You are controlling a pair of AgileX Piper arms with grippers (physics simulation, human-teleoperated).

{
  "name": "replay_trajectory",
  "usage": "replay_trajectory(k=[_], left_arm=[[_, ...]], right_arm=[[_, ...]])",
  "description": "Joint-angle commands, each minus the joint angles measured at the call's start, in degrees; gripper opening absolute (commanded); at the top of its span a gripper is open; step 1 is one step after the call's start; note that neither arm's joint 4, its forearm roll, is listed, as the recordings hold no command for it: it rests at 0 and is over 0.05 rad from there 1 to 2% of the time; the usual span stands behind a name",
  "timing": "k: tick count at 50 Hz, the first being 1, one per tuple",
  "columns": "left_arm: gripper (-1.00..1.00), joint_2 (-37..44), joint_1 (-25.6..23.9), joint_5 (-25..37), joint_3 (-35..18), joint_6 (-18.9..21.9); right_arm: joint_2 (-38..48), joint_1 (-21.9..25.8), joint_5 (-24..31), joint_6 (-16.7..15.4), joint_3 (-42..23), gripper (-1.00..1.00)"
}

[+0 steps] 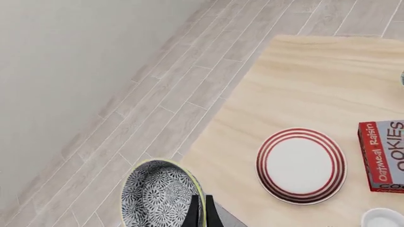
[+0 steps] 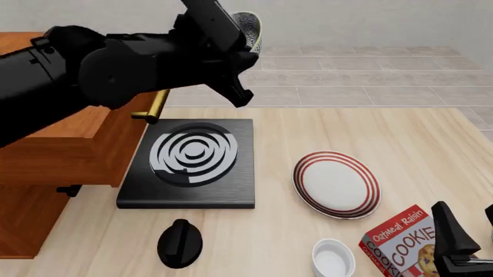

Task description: Pick the akita bowl in the top layer of the wooden cabinet and place it on the plate.

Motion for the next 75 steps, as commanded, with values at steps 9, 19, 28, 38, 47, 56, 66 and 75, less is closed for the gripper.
replay_trajectory(k=[9,19,28,38,47,56,66,75], left_arm=[[-1.0,4.86,-3.36,-3.38,-0.03,5.35],[-1.0,7.61,-4.06,-1.88,-1.39,7.07],[-1.0,9.8,-5.49,-1.5,-2.33,8.33],[-1.0,13.1,-7.49,0.05,-5.38,7.36],[-1.0,14.69,-7.84,-0.7,-5.04,8.14],[-1.0,16.62,-7.72,-1.23,-5.54,8.58],[-1.0,18.62,-8.61,-1.01,-6.4,8.3],[-1.0,21.01,-9.1,-0.74,-7.6,8.09]], right_arm=[[0.1,-0.18,-0.18,0.3,0.08,1.0],[0.33,-0.21,-0.37,0.34,0.03,1.0],[0.2,-0.27,-0.23,0.47,-0.07,1.0],[0.1,-0.32,-0.1,0.53,-0.11,1.0],[0.03,-0.39,-0.03,0.62,-0.1,1.0],[-0.01,-0.4,0.02,0.65,-0.12,1.0],[-0.01,-0.45,0.0,0.68,-0.17,1.0],[-0.02,-0.48,0.02,0.84,-0.18,1.0]])
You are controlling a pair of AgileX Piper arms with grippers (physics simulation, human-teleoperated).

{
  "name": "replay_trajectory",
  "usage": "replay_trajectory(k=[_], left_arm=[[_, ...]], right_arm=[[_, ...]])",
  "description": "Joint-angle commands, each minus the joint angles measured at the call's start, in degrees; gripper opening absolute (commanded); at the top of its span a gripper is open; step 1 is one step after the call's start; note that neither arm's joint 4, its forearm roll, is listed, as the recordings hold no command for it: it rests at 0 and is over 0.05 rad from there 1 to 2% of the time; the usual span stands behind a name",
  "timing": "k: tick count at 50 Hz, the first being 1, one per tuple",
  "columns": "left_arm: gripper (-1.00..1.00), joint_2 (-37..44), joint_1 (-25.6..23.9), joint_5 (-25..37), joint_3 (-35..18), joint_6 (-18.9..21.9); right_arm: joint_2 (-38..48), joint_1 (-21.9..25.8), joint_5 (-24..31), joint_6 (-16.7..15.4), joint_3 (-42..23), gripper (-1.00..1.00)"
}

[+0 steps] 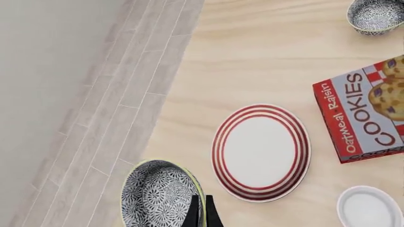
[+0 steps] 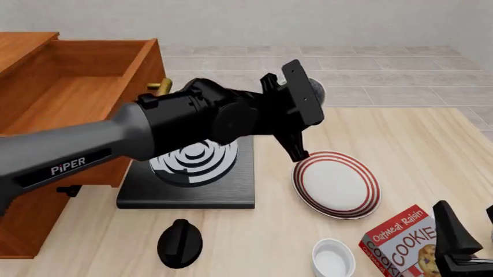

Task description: Pick the akita bowl in the top layer of the wooden cabinet and place it on the plate.

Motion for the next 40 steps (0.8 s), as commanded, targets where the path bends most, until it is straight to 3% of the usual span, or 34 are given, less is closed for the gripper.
replay_trajectory(k=[1,23,40], left_arm=[[-1.0,2.42,-0.54,-0.13,-1.4,-0.08],[-1.0,5.84,-0.69,-1.28,-0.94,0.7],[-1.0,11.06,-2.0,-0.19,-4.38,-0.37]], right_arm=[[-0.01,-0.05,0.01,0.16,-0.01,1.0],[0.02,-0.1,-0.14,0.51,0.17,1.0],[0.0,-0.07,-0.09,0.82,0.28,1.0]])
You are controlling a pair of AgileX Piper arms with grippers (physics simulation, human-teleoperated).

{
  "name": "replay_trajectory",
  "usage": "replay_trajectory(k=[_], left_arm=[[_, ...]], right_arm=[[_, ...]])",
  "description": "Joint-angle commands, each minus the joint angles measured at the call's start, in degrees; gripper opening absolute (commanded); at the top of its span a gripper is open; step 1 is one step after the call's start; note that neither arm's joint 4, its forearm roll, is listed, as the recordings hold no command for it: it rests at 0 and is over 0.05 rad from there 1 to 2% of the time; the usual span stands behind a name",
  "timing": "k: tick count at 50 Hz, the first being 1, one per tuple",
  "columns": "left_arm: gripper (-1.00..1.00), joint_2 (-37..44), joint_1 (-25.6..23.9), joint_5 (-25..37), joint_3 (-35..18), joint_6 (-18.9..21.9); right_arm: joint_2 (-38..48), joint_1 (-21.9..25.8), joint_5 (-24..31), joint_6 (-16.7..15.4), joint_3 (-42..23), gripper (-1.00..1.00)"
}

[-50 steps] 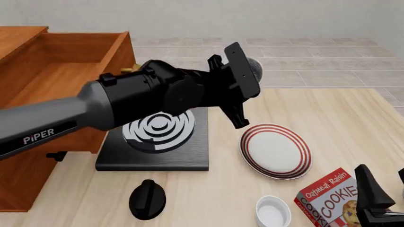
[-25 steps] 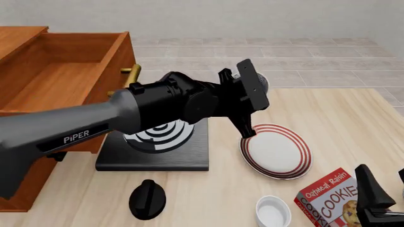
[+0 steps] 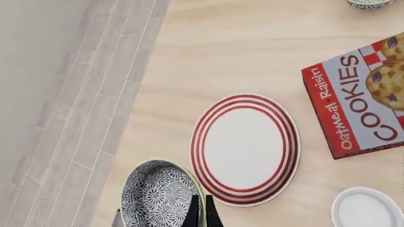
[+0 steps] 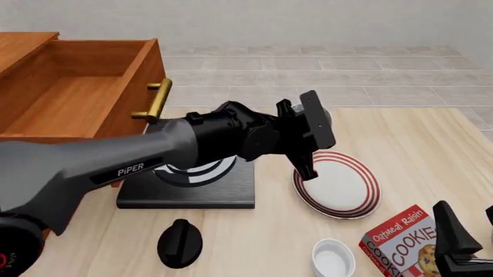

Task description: Pick the akita bowl in the top layer of the wooden cabinet and place it on the plate.

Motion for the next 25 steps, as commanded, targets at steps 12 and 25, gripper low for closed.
replay_trajectory(k=[12,25], left_arm=[[-1.0,5.23,-1.78,0.7,-3.79,-0.8],[-1.0,8.22,-2.33,1.62,-6.2,-2.13]], right_arm=[[0.12,-0.37,-0.07,0.49,0.13,1.0],[0.76,-0.69,-0.55,0.88,-0.02,1.0]])
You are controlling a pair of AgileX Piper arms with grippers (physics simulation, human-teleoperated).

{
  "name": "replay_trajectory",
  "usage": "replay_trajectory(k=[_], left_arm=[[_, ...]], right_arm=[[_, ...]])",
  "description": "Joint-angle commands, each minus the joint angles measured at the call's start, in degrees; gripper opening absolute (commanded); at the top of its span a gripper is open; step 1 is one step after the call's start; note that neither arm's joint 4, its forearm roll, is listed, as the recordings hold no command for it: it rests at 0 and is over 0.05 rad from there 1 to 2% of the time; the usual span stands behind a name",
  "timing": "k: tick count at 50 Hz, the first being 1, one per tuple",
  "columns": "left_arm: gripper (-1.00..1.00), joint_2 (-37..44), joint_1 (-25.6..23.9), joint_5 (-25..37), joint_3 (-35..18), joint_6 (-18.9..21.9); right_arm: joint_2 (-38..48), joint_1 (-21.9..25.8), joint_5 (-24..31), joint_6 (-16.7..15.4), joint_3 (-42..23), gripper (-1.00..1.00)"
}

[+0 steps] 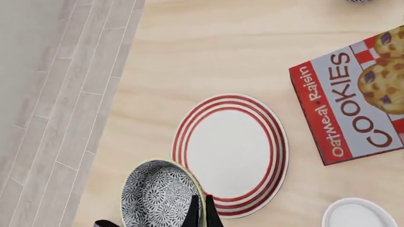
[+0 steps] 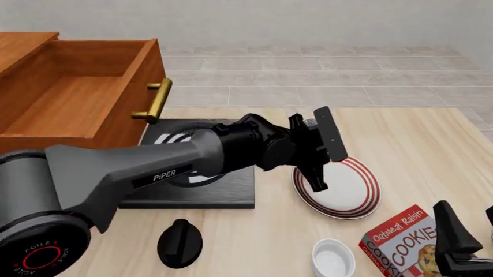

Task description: Pick the akita bowl in the top layer of the wooden cabinet and place it on the plate.

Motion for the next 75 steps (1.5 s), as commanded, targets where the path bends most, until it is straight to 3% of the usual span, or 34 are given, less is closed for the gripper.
replay_trajectory(k=[1,15,22,45,75], left_arm=[[-1.0,2.42,-0.66,0.73,-2.58,-1.12],[-1.0,4.23,-1.76,2.03,-5.68,-3.12],[-1.0,6.51,-2.75,4.62,-9.22,-6.41],[-1.0,10.51,-2.14,3.59,-10.27,-7.97],[-1.0,15.32,-3.41,7.52,-16.96,-12.75]], right_arm=[[0.33,-0.25,-0.18,0.27,-0.12,1.0],[-0.15,-0.47,0.14,0.44,-0.02,1.0],[-0.26,-0.55,0.25,0.54,0.06,1.0],[-0.46,-0.52,0.4,0.65,0.09,1.0],[-0.3,-0.46,0.35,0.86,0.09,1.0]])
